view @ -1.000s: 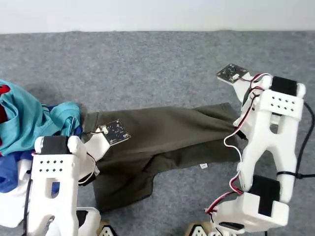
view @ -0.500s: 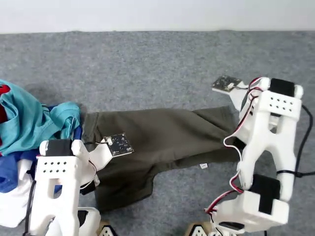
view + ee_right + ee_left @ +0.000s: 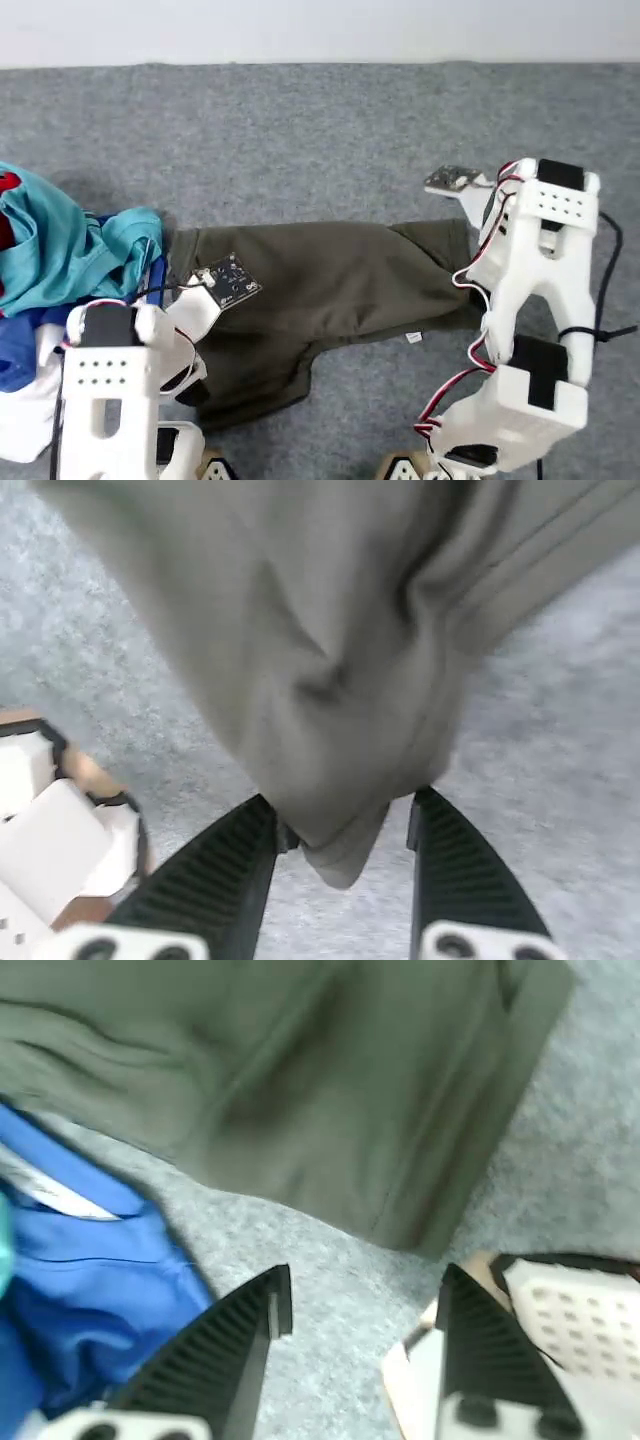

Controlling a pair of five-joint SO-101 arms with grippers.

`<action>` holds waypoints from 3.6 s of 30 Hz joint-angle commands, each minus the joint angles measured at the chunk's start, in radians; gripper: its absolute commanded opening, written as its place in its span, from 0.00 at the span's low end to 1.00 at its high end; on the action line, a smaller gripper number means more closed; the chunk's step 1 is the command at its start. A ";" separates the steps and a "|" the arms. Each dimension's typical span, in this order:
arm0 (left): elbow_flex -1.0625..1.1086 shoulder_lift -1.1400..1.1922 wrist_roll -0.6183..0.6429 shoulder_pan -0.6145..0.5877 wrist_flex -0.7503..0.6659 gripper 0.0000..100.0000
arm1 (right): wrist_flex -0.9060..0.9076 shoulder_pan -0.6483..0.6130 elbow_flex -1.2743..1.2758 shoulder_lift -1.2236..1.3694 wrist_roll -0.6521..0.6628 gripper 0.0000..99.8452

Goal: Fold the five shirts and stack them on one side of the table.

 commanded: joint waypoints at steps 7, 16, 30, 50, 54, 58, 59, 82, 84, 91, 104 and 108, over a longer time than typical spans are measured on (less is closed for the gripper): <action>-0.120 -0.075 0.259 -0.006 -0.196 0.22 | -0.031 -0.045 -0.281 0.010 -0.235 0.18; -0.128 0.160 0.364 -0.002 -0.439 0.06 | -0.208 -0.145 -0.281 0.110 -0.535 0.11; -0.490 0.956 0.402 0.000 -0.548 0.01 | -0.452 -0.174 -0.287 0.438 -0.562 0.01; -0.771 1.355 0.404 -0.008 -0.388 0.01 | -0.630 -0.045 -0.431 0.467 -0.559 0.01; -0.769 1.347 0.404 -0.003 -0.387 0.01 | -0.392 -0.087 -0.595 0.467 -0.562 0.01; -0.773 1.346 0.404 0.000 -0.387 0.01 | -0.216 -0.150 -0.669 0.478 -0.562 0.01; -0.771 1.338 0.405 0.000 -0.387 0.01 | -0.197 -0.165 -0.669 0.479 -0.560 0.01; -0.769 1.278 0.416 -0.008 -0.393 0.01 | -0.197 -0.054 -1.211 0.857 -0.563 0.01; -0.773 1.277 0.416 -0.008 -0.387 0.01 | -0.119 -0.085 -1.254 0.857 -0.563 0.01; -0.768 1.102 0.422 -0.060 -0.351 0.01 | 0.062 -0.193 -1.347 0.840 -0.563 0.01; -0.774 0.729 0.310 -0.486 -0.186 0.01 | 0.059 -0.361 -0.781 0.432 -0.612 0.01; -0.776 0.686 0.233 -0.628 -0.178 0.01 | 0.058 -0.487 -0.519 0.225 -0.569 0.01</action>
